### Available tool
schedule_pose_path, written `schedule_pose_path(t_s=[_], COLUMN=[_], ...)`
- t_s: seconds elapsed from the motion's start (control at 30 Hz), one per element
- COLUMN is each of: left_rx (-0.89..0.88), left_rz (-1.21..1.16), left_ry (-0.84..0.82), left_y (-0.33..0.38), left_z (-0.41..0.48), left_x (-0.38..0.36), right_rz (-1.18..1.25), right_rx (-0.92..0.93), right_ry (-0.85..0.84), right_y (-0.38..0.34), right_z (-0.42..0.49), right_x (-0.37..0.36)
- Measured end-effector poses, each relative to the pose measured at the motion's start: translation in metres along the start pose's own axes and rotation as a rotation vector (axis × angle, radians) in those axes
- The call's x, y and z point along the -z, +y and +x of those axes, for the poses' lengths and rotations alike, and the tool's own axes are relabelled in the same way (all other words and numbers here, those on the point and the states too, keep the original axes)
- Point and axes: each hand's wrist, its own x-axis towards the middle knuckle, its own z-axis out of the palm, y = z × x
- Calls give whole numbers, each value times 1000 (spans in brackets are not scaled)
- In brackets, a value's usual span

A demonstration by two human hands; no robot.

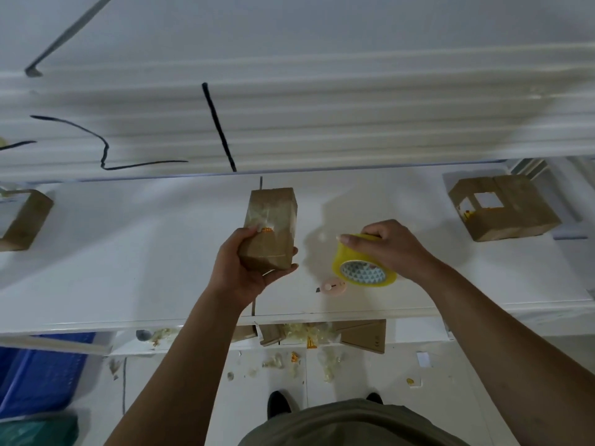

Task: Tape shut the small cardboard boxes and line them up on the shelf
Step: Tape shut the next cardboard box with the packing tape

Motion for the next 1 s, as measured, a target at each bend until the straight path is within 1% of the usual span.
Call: schedule_pose_path(t_s=[0.07,0.13,0.23,0.33,0.4,0.47,0.53,0.6,0.67,0.73,0.8,0.87,1.0], left_rx=[7,11,23,37,40,28,1,-66,-166,-224,-259,-280,-292], left_rz=[-15,2,83,141,124,110,125,260,464,546,592,656,708], left_ry=[-11,30,110,138,134,128,183,322,384,389,408,421,395], left_y=[-2,-1,1,-2,-6,-10,-16,-25,-37,-44,-43,-37,-29], left_z=[3,9,15,21,24,28,33,39,42,42,44,45,45], left_x=[3,8,15,21,22,21,17,11,6,2,5,10,21], right_rz=[14,58,178,169,90,-51,-184,-289,-367,-416,-484,-562,-567], right_rx=[5,24,52,87,105,109,103,79,31,-18,-20,38,129], right_ry=[-49,-99,-117,-117,-107,-75,-66,-88,-106,-92,-58,-17,13], right_y=[-1,0,5,8,11,16,21,26,31,30,23,14,7], right_z=[4,7,10,16,20,27,35,44,52,59,63,64,57], right_x=[3,7,19,30,33,36,38,37,34,29,24,16,-4])
